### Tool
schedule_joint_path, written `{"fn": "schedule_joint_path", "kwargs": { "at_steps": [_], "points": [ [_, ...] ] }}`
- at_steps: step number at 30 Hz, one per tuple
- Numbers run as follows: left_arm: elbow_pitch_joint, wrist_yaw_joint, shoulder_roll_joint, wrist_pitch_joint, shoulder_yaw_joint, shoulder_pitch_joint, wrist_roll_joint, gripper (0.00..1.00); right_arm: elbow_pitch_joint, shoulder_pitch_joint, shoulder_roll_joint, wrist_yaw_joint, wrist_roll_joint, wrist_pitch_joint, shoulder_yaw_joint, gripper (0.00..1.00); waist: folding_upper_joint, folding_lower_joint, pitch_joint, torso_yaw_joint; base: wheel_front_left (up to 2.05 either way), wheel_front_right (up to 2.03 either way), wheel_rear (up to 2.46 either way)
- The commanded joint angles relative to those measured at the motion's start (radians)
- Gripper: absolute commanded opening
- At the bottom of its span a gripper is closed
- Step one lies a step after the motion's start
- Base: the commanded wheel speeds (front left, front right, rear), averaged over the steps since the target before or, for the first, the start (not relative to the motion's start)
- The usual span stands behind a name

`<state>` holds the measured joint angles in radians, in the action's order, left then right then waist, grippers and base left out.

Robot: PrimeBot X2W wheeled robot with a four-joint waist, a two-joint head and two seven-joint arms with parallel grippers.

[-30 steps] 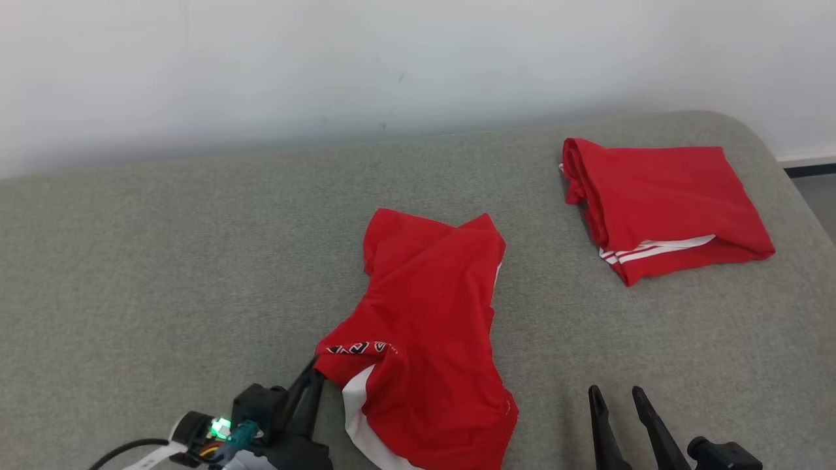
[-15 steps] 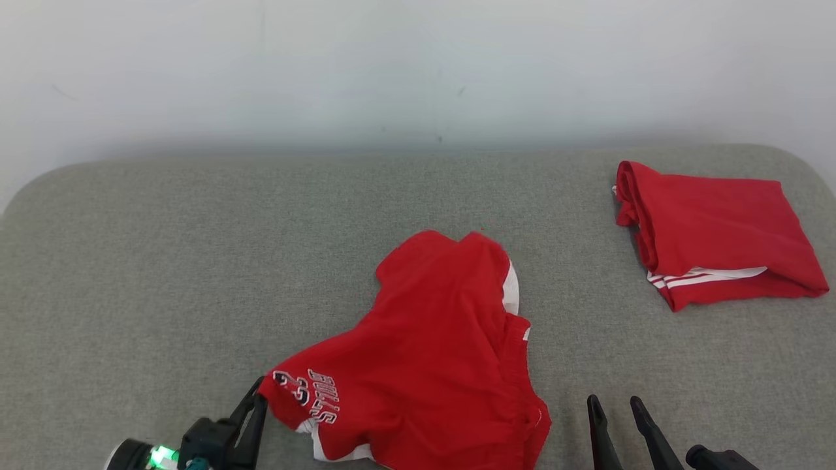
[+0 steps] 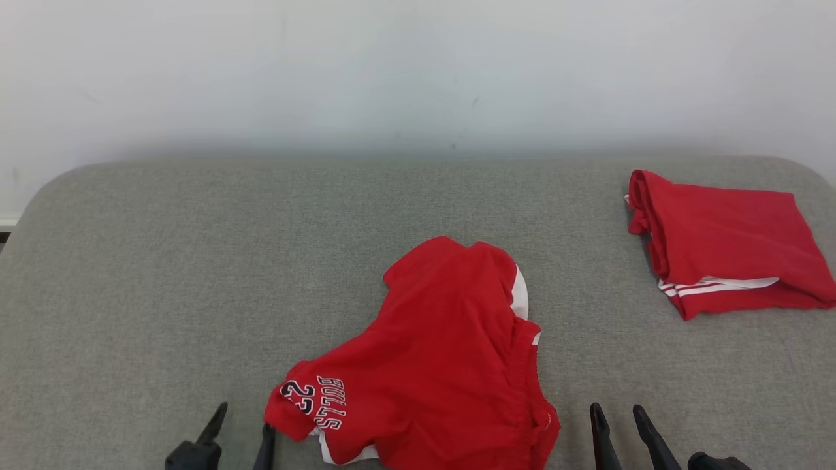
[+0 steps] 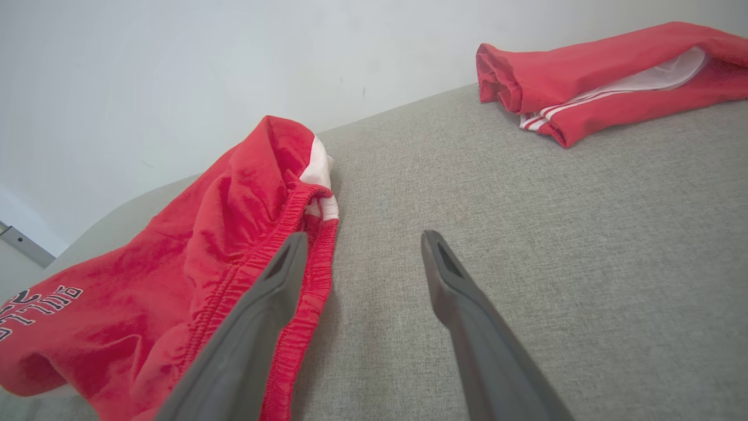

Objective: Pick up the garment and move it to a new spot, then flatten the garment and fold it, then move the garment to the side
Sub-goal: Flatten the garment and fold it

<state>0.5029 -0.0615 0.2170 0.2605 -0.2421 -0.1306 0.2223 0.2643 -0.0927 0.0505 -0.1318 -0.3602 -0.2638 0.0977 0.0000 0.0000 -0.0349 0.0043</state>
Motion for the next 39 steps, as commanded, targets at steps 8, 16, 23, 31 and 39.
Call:
{"fn": "schedule_joint_path", "kwargs": {
  "at_steps": [8, 16, 23, 31, 39],
  "points": [
    [-0.006, -0.016, -0.044, 0.004, 0.02, 0.094, 0.028, 1.0, -0.006, -0.005, 0.0, 0.002, -0.002, -0.001, -0.006, 1.0, 0.0, 0.0, -0.015, 0.024, 0.0, 0.0, 0.0],
    [0.026, -0.014, -0.087, 0.004, 0.012, 0.141, 0.046, 1.0, -0.009, 0.0, 0.0, 0.002, -0.007, -0.001, -0.005, 1.0, 0.0, 0.0, -0.024, 0.025, 0.0, 0.0, 0.0],
    [0.006, -0.004, -0.078, 0.004, 0.008, 0.138, 0.004, 1.0, -0.004, 0.005, 0.0, 0.002, -0.011, -0.001, -0.008, 1.0, 0.0, 0.0, -0.031, 0.045, 0.0, 0.0, 0.0],
    [0.056, -0.061, 0.005, -0.014, -0.152, 0.057, -0.078, 1.0, 0.002, 0.01, 0.0, 0.002, -0.009, -0.001, 0.0, 1.0, 0.0, 0.0, -0.016, 0.047, 0.0, 0.0, 0.0],
    [0.071, -0.069, 0.04, -0.034, -0.187, 0.065, -0.031, 1.0, -0.002, -0.01, 0.0, 0.002, -0.02, -0.001, -0.017, 1.0, 0.0, 0.0, -0.01, 0.035, 0.0, 0.0, 0.0]
  ]
}}
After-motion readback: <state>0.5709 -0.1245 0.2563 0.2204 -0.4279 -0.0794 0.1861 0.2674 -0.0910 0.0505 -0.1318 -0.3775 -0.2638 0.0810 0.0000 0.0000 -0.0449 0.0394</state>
